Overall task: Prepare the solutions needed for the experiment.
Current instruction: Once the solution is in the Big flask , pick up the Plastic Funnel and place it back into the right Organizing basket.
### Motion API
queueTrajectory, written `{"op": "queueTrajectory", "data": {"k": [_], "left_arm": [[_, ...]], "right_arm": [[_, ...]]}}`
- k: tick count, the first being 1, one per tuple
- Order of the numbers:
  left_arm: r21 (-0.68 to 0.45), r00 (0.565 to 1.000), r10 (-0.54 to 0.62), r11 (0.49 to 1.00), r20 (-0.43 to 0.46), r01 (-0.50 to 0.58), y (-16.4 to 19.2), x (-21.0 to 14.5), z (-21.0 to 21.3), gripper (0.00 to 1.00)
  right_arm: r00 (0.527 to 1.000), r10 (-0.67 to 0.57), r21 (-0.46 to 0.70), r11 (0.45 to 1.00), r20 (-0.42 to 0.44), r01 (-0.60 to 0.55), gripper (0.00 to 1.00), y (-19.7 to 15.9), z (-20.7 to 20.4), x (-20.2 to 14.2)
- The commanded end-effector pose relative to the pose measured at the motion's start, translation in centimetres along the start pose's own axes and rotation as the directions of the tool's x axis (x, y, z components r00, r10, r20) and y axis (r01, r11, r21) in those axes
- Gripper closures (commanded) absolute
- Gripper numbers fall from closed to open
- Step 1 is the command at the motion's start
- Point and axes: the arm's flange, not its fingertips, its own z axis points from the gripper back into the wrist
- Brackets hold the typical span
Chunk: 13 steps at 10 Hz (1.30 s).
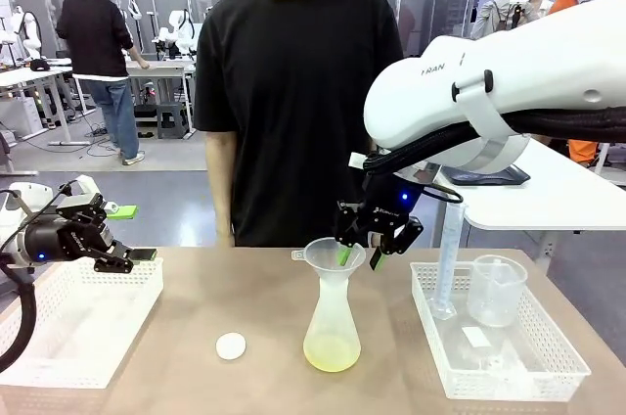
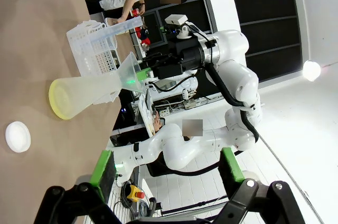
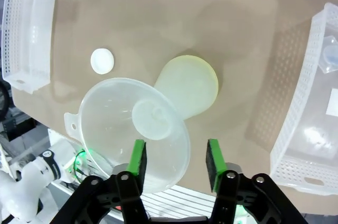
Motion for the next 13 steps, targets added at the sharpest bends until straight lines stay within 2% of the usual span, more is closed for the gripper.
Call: {"op": "queueTrajectory", "data": {"k": [1,2,3,4,5,6,10,13], "left_arm": [[-0.008,1.000,-0.008,1.000,-0.001,0.008,-0.1,0.0,0.0,0.00],[-0.008,1.000,-0.008,1.000,-0.001,0.008,-0.1,0.0,0.0,0.00],[-0.008,1.000,-0.008,1.000,-0.001,0.008,-0.1,0.0,0.0,0.00],[-0.008,1.000,-0.008,1.000,-0.001,0.008,-0.1,0.0,0.0,0.00],[-0.008,1.000,-0.008,1.000,-0.001,0.008,-0.1,0.0,0.0,0.00],[-0.008,1.000,-0.008,1.000,-0.001,0.008,-0.1,0.0,0.0,0.00],[-0.008,1.000,-0.008,1.000,-0.001,0.008,-0.1,0.0,0.0,0.00],[-0.008,1.000,-0.008,1.000,-0.001,0.008,-0.1,0.0,0.0,0.00]], "right_arm": [[0.993,-0.119,0.031,0.992,-0.022,0.119,0.56,-0.3,-0.2,0.0],[0.990,-0.136,0.049,0.989,-0.033,0.137,0.70,-0.4,-0.3,0.0],[0.987,-0.154,0.063,0.986,-0.044,0.157,0.74,-0.6,-0.6,-0.1],[0.985,-0.162,0.068,0.984,-0.056,0.166,0.88,-0.6,-0.9,0.0],[0.983,-0.174,0.069,0.982,-0.059,0.178,0.92,-0.6,-1.0,0.0],[0.982,-0.180,0.080,0.980,-0.065,0.185,1.00,-0.7,-1.0,0.0],[0.973,-0.214,0.085,0.972,-0.088,0.221,1.00,-1.0,-1.2,0.0],[0.971,-0.233,0.098,0.966,-0.059,0.237,1.00,-0.9,-0.2,-0.2]]}}
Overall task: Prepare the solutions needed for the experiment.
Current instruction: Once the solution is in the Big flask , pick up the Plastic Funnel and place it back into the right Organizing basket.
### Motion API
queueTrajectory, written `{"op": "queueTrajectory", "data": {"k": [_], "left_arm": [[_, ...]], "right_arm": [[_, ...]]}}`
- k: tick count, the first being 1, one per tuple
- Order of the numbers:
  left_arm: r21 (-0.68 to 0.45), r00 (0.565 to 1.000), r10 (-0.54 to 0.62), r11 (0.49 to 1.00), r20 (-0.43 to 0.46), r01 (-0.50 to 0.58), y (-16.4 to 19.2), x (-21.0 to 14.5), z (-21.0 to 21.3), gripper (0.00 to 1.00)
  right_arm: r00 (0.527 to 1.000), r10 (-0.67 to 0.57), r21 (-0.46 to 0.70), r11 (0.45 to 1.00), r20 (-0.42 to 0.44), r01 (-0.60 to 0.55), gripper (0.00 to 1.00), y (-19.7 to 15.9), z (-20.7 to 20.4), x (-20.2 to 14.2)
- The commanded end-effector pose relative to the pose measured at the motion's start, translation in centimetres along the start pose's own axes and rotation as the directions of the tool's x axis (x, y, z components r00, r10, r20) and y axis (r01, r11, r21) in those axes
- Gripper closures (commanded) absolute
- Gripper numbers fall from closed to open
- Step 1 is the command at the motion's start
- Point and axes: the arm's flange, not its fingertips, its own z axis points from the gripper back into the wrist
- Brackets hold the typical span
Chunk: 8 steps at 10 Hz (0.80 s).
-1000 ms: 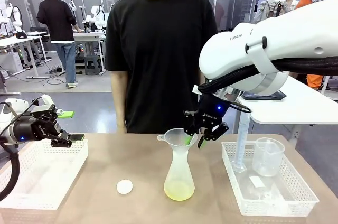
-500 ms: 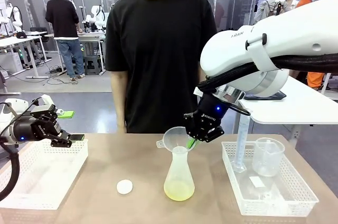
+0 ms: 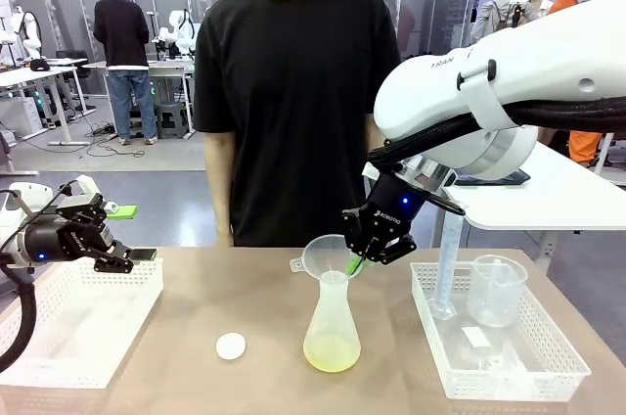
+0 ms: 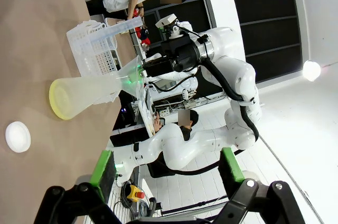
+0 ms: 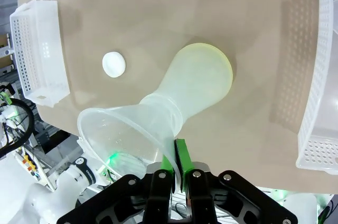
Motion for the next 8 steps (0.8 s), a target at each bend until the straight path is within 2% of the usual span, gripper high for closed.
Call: {"op": "queueTrajectory", "data": {"k": [1,8], "left_arm": [[-0.008,1.000,-0.008,1.000,-0.002,0.008,-0.1,0.0,0.0,0.00],[-0.008,1.000,-0.008,1.000,-0.002,0.008,-0.1,0.0,0.0,0.00]], "right_arm": [[0.999,-0.036,0.017,0.999,0.019,0.035,1.00,0.4,1.0,-0.5],[0.999,0.004,0.045,0.999,0.043,-0.006,1.00,1.8,5.0,-2.4]]}}
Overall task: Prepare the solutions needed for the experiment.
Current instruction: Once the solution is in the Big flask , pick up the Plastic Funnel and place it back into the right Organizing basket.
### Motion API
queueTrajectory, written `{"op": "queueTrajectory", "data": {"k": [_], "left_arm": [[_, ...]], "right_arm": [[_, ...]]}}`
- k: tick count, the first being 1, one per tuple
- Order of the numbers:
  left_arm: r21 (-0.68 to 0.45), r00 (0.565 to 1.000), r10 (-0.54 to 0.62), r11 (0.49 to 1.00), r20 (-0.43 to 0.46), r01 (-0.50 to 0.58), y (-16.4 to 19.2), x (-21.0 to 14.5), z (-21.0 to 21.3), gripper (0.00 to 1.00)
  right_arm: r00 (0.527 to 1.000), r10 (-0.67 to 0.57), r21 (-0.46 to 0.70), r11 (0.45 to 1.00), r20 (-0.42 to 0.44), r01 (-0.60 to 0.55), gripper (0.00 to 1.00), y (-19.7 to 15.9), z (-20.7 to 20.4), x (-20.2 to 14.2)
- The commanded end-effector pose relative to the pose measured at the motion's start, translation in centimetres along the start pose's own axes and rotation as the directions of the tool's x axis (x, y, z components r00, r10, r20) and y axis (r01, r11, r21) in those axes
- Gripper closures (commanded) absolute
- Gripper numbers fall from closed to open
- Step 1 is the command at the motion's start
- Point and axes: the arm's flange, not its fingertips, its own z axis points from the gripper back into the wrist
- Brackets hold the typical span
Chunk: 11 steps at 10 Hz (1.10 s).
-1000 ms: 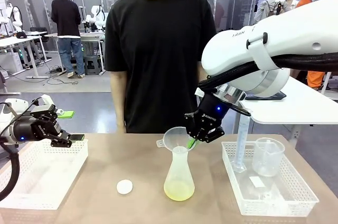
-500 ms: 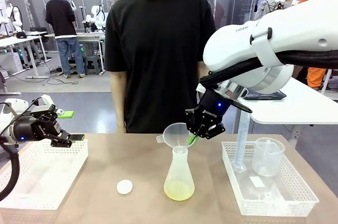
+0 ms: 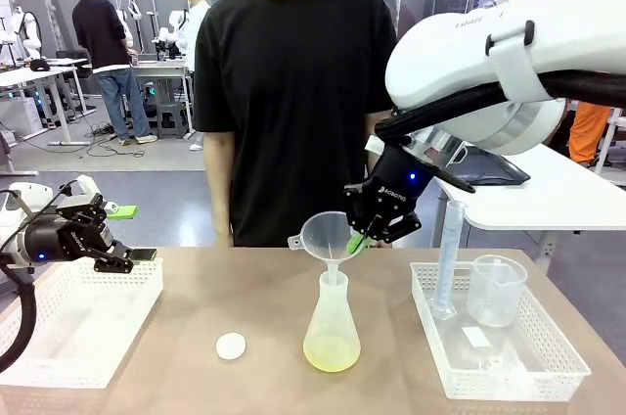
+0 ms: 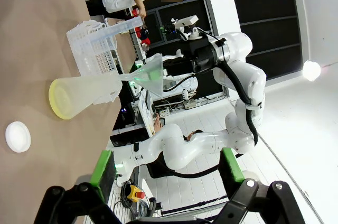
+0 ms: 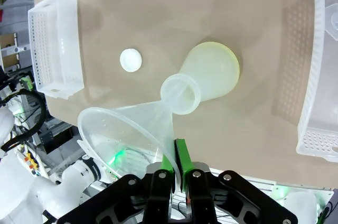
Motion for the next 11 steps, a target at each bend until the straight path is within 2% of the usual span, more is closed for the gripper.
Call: {"op": "queueTrajectory", "data": {"k": [1,11], "left_arm": [[-0.008,1.000,-0.008,1.000,-0.002,0.008,-0.1,0.0,0.0,0.00],[-0.008,1.000,-0.008,1.000,-0.002,0.008,-0.1,0.0,0.0,0.00]], "right_arm": [[0.999,-0.030,0.026,0.999,-0.015,0.030,1.00,0.3,1.3,-0.5],[1.000,0.009,0.087,0.996,0.011,-0.010,1.00,0.3,6.4,-3.6]]}}
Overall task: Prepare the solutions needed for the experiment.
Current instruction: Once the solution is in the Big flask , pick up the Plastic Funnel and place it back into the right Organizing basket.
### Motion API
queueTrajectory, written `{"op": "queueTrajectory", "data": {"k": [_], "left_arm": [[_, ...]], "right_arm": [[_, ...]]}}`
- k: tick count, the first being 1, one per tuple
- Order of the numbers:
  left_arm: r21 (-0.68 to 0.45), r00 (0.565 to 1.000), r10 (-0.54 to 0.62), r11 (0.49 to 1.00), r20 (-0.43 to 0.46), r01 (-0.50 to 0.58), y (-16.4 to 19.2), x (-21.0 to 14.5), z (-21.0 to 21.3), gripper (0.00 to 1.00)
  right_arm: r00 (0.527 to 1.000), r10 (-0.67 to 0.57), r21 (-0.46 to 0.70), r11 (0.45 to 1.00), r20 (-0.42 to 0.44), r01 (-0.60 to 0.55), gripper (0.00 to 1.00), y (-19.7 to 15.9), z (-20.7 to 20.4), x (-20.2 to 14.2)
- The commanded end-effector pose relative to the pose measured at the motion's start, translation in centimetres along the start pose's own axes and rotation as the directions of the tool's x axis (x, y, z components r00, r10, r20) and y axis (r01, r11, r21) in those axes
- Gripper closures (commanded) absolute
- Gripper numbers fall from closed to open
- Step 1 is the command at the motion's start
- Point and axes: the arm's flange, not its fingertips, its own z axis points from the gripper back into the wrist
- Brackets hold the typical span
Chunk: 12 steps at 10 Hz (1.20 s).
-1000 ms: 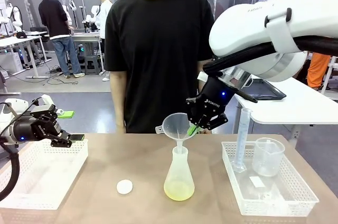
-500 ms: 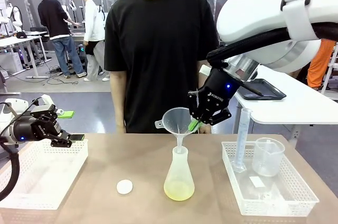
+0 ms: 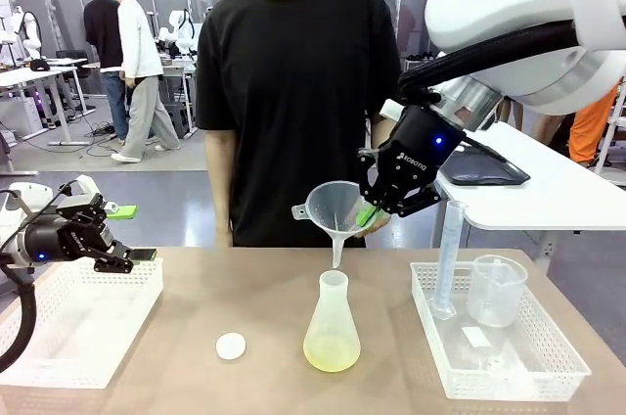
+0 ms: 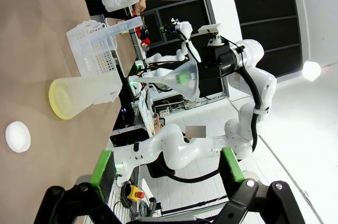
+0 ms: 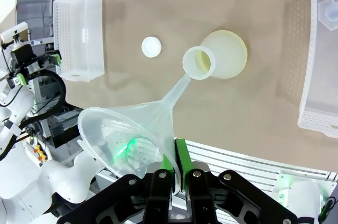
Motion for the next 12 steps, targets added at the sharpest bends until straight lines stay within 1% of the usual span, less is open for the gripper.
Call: {"op": "queueTrajectory", "data": {"k": [1,3,5,9,12], "left_arm": [[-0.008,1.000,-0.008,1.000,-0.002,0.008,-0.1,0.0,0.0,0.00],[-0.008,1.000,-0.008,1.000,-0.002,0.008,-0.1,0.0,0.0,0.00],[-0.008,1.000,-0.008,1.000,-0.002,0.008,-0.1,0.0,0.0,0.00],[-0.008,1.000,-0.008,1.000,-0.002,0.008,-0.1,0.0,0.0,0.00],[-0.008,1.000,-0.008,1.000,-0.002,0.008,-0.1,0.0,0.0,0.00]], "right_arm": [[1.000,-0.006,0.030,1.000,-0.013,0.007,1.00,-0.6,0.6,-0.5],[1.000,0.003,0.045,0.999,-0.016,-0.003,1.00,-1.4,1.5,-0.8],[1.000,-0.019,0.046,0.999,0.000,0.019,1.00,-3.6,2.5,-0.6],[0.997,-0.080,0.071,0.994,-0.015,0.081,1.00,-11.0,6.1,-1.6],[0.993,-0.118,0.001,0.993,0.010,0.118,1.00,-18.2,9.2,-1.2]]}}
